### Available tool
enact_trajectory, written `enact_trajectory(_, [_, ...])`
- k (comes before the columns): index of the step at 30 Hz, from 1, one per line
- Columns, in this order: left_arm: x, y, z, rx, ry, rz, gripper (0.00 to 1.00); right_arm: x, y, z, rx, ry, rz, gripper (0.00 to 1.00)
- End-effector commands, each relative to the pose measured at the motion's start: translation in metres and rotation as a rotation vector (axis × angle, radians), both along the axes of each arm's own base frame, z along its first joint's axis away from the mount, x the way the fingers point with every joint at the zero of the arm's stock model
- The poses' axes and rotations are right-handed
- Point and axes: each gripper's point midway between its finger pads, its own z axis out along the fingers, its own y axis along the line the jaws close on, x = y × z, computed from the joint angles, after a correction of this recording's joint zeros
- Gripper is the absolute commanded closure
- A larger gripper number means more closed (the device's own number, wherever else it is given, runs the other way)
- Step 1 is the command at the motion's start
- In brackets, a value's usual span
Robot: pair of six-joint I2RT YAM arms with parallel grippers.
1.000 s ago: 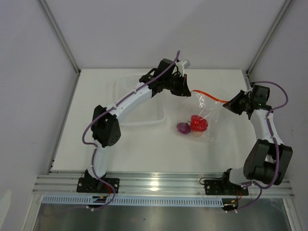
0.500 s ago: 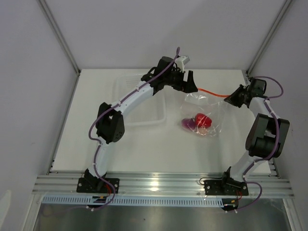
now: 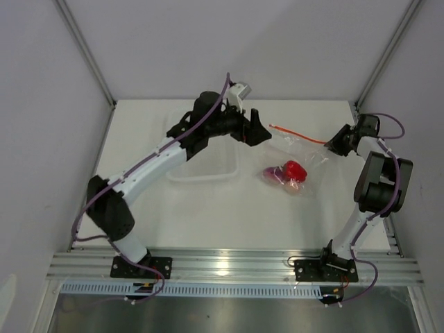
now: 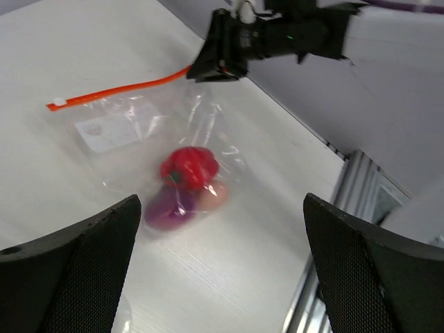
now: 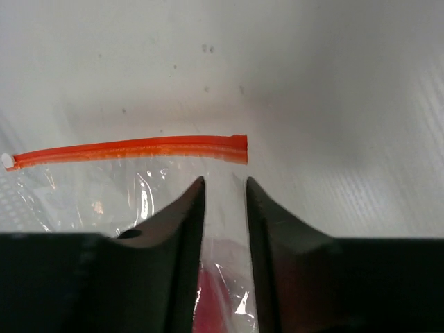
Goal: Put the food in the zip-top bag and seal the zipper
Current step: Place the zipper food storage bag at the center of the board, then reset both arms
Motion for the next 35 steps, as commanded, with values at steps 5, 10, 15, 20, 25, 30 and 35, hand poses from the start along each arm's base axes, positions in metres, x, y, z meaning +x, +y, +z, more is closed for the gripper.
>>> enact_trajectory(5, [-0.079, 0.027, -0.003, -0.045, -0.015, -0.080, 0.00, 0.013, -0.023, 0.038, -0.147, -0.022, -0.077, 0.09])
enact_trajectory(10, [-0.101, 0.059, -0.026, 0.030, 0.035, -0.024, 0.01, -0.017, -0.023, 0.065, -0.248, 0.026, -0.095, 0.00])
enact_trajectory(15, [-0.114, 0.089, -0.042, 0.027, 0.054, 0.075, 0.01, -0.065, 0.007, 0.110, -0.357, -0.029, -0.064, 0.01])
enact_trajectory(20, [-0.123, 0.115, -0.068, 0.064, 0.151, 0.180, 0.01, -0.130, 0.077, 0.091, -0.368, 0.009, 0.068, 0.01])
enact_trajectory(25, [-0.132, 0.134, -0.087, -0.032, 0.276, 0.228, 0.00, -0.186, 0.131, 0.075, -0.292, 0.008, 0.141, 0.01])
enact_trajectory(30, [-0.142, 0.141, -0.102, -0.169, 0.375, 0.236, 0.01, -0.221, 0.155, 0.063, -0.282, 0.011, 0.183, 0.00])
enact_trajectory(35, [-0.162, 0.147, -0.083, -0.408, 0.265, 0.170, 0.01, -0.245, 0.193, 0.080, -0.155, -0.167, 0.302, 0.01])
